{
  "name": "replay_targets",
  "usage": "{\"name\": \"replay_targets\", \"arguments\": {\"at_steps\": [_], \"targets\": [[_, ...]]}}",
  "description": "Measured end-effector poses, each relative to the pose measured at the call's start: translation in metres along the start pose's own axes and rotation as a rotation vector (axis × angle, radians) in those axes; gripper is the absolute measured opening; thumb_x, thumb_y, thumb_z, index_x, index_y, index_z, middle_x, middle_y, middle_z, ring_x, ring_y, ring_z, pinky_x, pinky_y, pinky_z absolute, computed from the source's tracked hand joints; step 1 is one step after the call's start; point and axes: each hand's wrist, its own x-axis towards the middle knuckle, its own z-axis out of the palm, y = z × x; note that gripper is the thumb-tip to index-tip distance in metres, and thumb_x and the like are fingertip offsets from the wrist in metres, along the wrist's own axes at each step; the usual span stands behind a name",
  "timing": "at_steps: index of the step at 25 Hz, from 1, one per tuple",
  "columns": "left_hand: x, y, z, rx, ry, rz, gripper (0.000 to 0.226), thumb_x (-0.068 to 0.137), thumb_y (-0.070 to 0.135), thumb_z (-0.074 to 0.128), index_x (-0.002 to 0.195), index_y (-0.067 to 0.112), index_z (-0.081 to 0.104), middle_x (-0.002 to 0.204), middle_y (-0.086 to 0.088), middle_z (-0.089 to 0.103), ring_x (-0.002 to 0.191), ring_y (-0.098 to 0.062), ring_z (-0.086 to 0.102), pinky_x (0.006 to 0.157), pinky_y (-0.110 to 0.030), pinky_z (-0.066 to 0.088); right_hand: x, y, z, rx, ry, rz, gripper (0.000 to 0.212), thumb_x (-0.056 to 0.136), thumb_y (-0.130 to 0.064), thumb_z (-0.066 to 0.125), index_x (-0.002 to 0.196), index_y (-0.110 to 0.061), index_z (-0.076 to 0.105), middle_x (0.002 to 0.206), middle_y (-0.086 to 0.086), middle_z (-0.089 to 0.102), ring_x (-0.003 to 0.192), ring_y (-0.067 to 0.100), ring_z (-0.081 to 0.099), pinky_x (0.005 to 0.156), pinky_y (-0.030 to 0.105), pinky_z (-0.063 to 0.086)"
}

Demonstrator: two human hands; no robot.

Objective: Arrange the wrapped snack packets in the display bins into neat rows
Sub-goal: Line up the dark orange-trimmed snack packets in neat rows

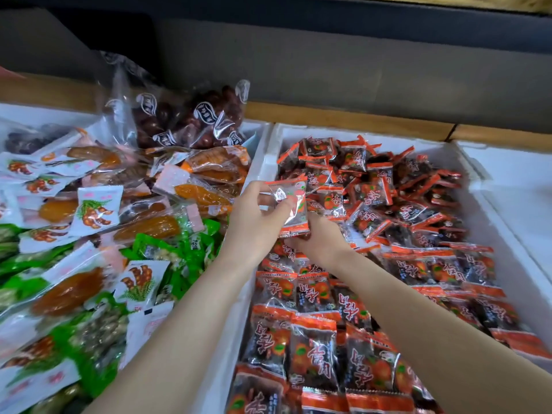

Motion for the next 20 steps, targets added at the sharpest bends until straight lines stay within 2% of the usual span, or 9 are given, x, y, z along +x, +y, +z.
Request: {"name": "replay_targets", "arguments": {"at_steps": [2,5,7,9,12,14,17,18,20], "targets": [[-0.003,-0.001,0.001,0.0,-0.025,0.004,0.009,0.09,0.019,0.062,0.097,0.018,0.056,0.09,0.0,0.064,0.079,-0.015,0.06,0.074,-0.03,0.047,-0.003,0.0,-0.005,0.017,0.089,-0.023,0.014,0.09,-0.007,0.055,0.096,-0.019,0.052,0.086,-0.002,0.054,0.064,0.009,0.049,0.051,0.018,0.038],[-0.004,-0.002,0.0,0.015,-0.071,0.011,0.016,0.091,0.019,0.061,0.106,0.015,0.057,0.086,0.0,0.063,0.078,-0.016,0.059,0.074,-0.03,0.046,-0.019,-0.004,-0.029,0.558,0.195,0.023,0.023,0.099,-0.002,0.036,0.112,-0.011,0.052,0.095,0.0,0.059,0.073,0.012,0.06,0.067,0.028,0.057],[-0.004,-0.004,0.002,0.033,-0.119,0.018,0.018,0.091,0.02,0.062,0.107,0.016,0.057,0.089,0.002,0.063,0.08,-0.012,0.061,0.075,-0.027,0.045,-0.037,-0.004,-0.045,0.768,0.103,0.029,0.021,0.101,-0.012,0.038,0.118,-0.012,0.05,0.098,0.004,0.063,0.076,0.012,0.063,0.068,0.023,0.058],[-0.006,-0.005,0.007,0.019,-0.195,0.02,0.02,0.089,0.021,0.064,0.108,0.018,0.056,0.092,0.003,0.066,0.082,-0.007,0.064,0.078,-0.026,0.048,-0.052,0.0,-0.051,0.655,-0.009,0.036,0.02,0.096,-0.02,0.05,0.116,-0.018,0.05,0.095,0.001,0.065,0.082,0.008,0.064,0.069,0.02,0.057],[-0.012,-0.006,0.014,0.126,-0.294,0.032,0.032,0.092,0.027,0.06,0.12,0.018,0.049,0.105,0.001,0.063,0.094,-0.013,0.062,0.085,-0.031,0.05,-0.058,0.005,-0.049,0.587,-0.05,0.07,0.019,0.09,-0.02,0.06,0.108,-0.015,0.055,0.09,0.005,0.063,0.089,0.011,0.065,0.07,0.02,0.057],[-0.016,-0.008,0.016,0.342,-0.34,0.08,0.041,0.097,0.028,0.051,0.135,0.017,0.039,0.122,0.0,0.056,0.105,-0.015,0.057,0.091,-0.03,0.047,-0.055,0.009,-0.048,0.514,-0.016,0.113,0.025,0.09,-0.022,0.061,0.111,-0.011,0.053,0.097,0.008,0.063,0.092,0.016,0.064,0.073,0.025,0.057],[-0.021,-0.018,0.017,0.785,-0.452,0.176,0.053,0.099,0.01,0.043,0.148,0.012,0.024,0.143,-0.006,0.038,0.129,-0.021,0.037,0.108,-0.033,0.034,-0.048,0.02,-0.042,0.355,0.01,0.212,0.042,0.091,-0.02,0.06,0.118,0.009,0.048,0.108,0.032,0.059,0.1,0.042,0.059,0.078,0.037,0.055],[-0.023,-0.02,0.018,0.899,-0.515,0.174,0.056,0.096,0.003,0.042,0.148,0.01,0.024,0.146,-0.007,0.033,0.134,-0.022,0.03,0.113,-0.035,0.028,-0.046,0.025,-0.038,0.325,0.012,0.233,0.044,0.091,-0.02,0.06,0.12,0.01,0.046,0.108,0.033,0.059,0.095,0.043,0.06,0.079,0.037,0.055],[-0.027,-0.024,0.02,1.03,-0.6,0.146,0.06,0.091,-0.006,0.04,0.148,0.005,0.023,0.152,-0.007,0.022,0.14,-0.023,0.018,0.117,-0.036,0.021,-0.045,0.029,-0.034,0.204,0.003,0.241,0.04,0.091,-0.023,0.06,0.122,-0.002,0.045,0.102,0.014,0.061,0.078,0.021,0.061,0.063,0.018,0.05]]}}
